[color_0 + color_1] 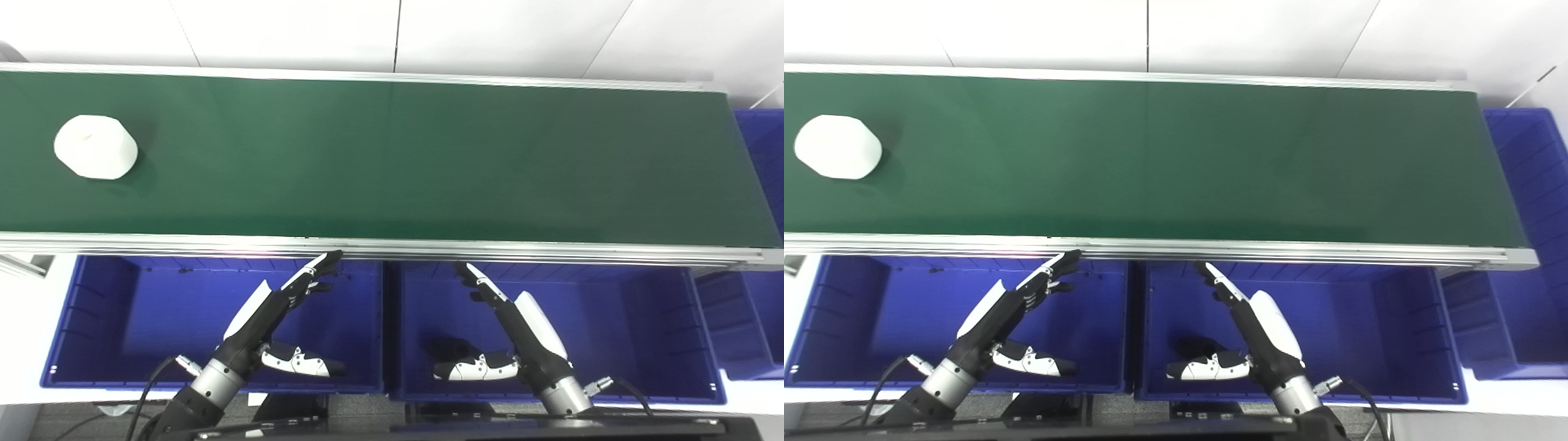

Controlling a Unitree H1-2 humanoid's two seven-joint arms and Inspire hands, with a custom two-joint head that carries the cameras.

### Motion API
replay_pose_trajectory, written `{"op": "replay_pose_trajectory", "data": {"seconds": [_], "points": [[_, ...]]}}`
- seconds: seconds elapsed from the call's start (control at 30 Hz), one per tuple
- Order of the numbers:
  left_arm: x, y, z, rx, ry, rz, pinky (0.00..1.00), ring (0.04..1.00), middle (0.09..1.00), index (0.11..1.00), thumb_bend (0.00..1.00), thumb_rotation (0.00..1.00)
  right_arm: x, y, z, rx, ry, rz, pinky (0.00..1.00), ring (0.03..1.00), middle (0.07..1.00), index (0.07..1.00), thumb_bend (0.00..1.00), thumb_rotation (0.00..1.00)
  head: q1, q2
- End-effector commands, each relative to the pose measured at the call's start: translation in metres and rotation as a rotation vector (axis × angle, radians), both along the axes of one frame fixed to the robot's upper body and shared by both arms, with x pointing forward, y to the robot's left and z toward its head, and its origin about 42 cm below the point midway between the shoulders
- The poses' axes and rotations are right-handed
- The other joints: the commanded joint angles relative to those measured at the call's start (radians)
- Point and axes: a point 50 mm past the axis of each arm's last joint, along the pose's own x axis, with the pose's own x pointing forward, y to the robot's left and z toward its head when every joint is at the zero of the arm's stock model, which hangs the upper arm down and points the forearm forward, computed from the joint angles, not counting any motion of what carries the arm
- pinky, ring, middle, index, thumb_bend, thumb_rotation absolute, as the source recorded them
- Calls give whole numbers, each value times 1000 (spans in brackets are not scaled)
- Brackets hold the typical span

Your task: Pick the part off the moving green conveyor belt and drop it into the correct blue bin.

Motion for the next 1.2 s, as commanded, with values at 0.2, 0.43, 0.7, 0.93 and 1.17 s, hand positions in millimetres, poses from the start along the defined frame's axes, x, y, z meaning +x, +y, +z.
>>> {"op": "replay_pose_trajectory", "data": {"seconds": [0.2, 0.43, 0.7, 0.93, 1.17], "points": [[-2, -7, -3, 3, -29, -20, 821, 923, 956, 942, 880, 251, -5, -9, -5, 26, -60, -4, 797, 884, 916, 930, 932, 343, 214, -114], [0, -16, -13, 21, -25, -9, 765, 859, 906, 904, 913, 230, -7, -19, -16, 47, -43, -11, 841, 910, 929, 951, 931, 309, 286, -198], [4, -15, -17, 38, -31, -5, 733, 835, 889, 888, 922, 229, -3, -17, -24, 37, -46, -8, 815, 896, 921, 941, 938, 280, 277, -244], [4, -14, -3, -26, -59, 35, 713, 821, 876, 873, 920, 218, 1, -13, -29, 40, -47, -10, 793, 881, 908, 927, 944, 257, 275, -287], [19, -8, 50, -131, -217, 40, 704, 812, 859, 836, 942, 183, 8, -9, -33, 37, -31, -14, 774, 871, 899, 926, 940, 248, 278, -311]]}}
